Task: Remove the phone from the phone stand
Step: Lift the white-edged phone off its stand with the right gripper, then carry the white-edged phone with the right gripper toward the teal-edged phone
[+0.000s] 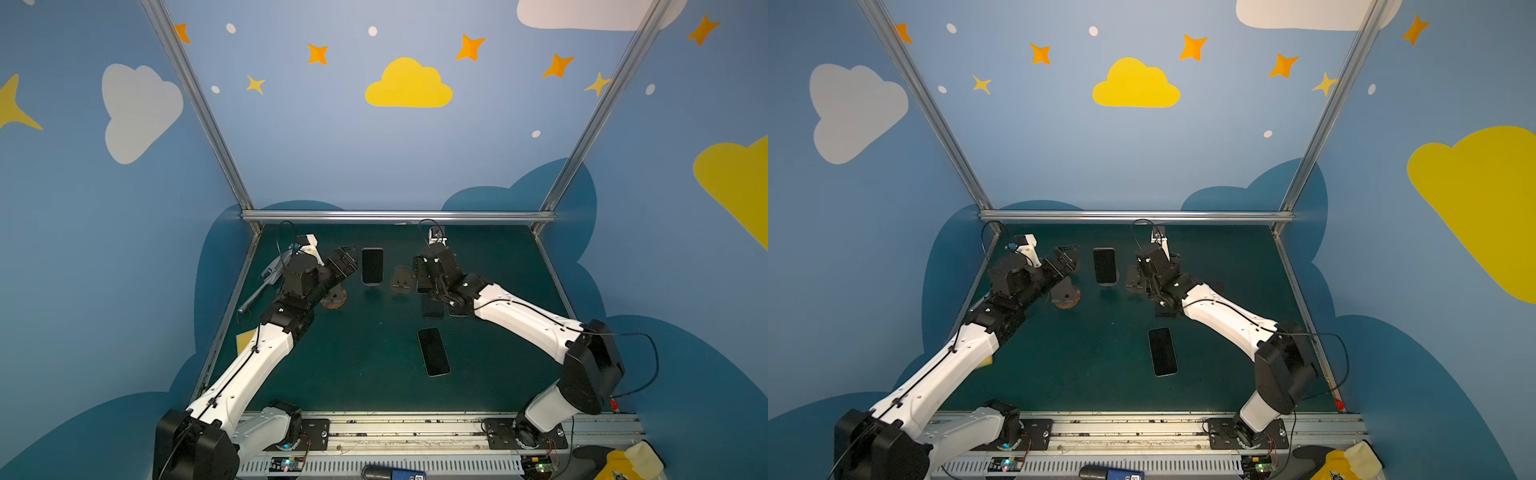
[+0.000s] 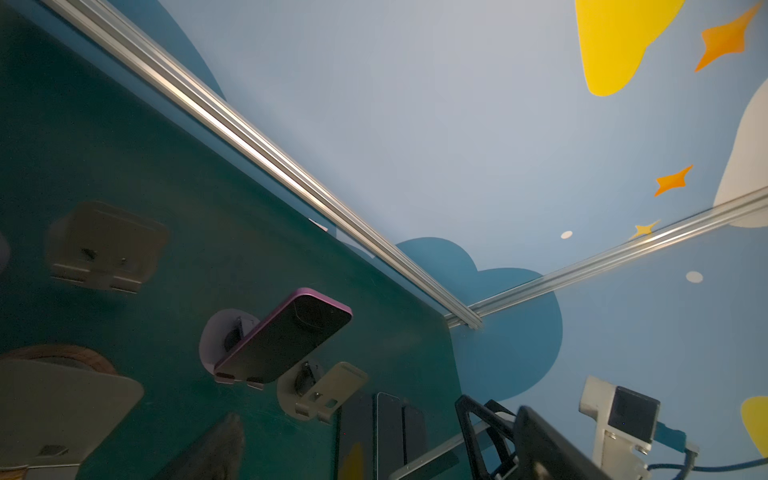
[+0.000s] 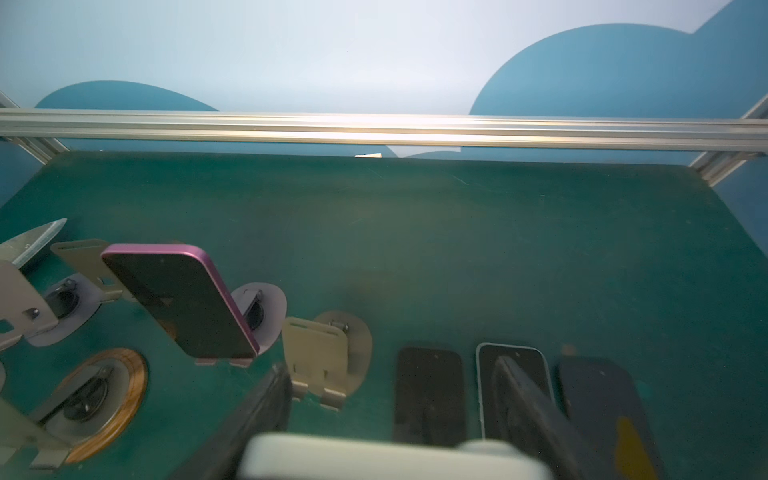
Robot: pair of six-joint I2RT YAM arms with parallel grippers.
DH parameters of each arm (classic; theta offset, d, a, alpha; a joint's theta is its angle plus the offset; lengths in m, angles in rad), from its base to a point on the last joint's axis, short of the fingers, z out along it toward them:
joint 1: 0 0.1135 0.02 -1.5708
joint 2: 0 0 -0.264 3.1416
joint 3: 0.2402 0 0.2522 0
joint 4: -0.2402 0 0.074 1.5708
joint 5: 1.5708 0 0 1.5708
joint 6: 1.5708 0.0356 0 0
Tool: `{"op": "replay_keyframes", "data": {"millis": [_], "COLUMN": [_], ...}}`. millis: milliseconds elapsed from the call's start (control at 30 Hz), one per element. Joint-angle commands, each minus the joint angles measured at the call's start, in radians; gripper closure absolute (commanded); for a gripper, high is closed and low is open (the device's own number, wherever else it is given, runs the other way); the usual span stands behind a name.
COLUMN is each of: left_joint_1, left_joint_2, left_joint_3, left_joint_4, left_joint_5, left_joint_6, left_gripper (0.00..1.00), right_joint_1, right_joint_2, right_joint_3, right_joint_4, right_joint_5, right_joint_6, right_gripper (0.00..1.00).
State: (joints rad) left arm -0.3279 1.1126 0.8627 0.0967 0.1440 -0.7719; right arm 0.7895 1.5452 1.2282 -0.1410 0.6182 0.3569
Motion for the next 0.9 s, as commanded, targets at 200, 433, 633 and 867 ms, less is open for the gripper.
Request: {"op": "replay_keyframes", "data": {"millis": [200,433,633,867], "left_joint_1": [-0.116,-0.171,-0.215,-0.246], "left_joint_2": [0.019,0.018,0.016,0.022], "left_joint_3": [0.053,0.057,0.058,0.061], "left_joint_4": [-0.055,-0.067,-0.075,-0.084], "left_joint_5": [0.013,-0.01,-0.03,-0.044], "left_joint_6": [0.066,0.095,0.118,0.135], "left_gripper": [0.0,0.0,0.0,0.0], "right_joint_1": [0.003,-0.008,-0.014,-0.015], "right_joint_2": [-0.32,-0.526,-0.671,-0.763], "right_joint_3": [-0.184,-0.302,-0.366,-0.435], "right_joint_4": [-0.124,-0.264,-0.336,-0.408], "right_joint_5": [0.071,0.085,0.071,0.034], "right_joint_6": [-0.035,-0.043,-0.026,0.034], "right_gripper": [0.38,0.39,0.4,0.4]}}
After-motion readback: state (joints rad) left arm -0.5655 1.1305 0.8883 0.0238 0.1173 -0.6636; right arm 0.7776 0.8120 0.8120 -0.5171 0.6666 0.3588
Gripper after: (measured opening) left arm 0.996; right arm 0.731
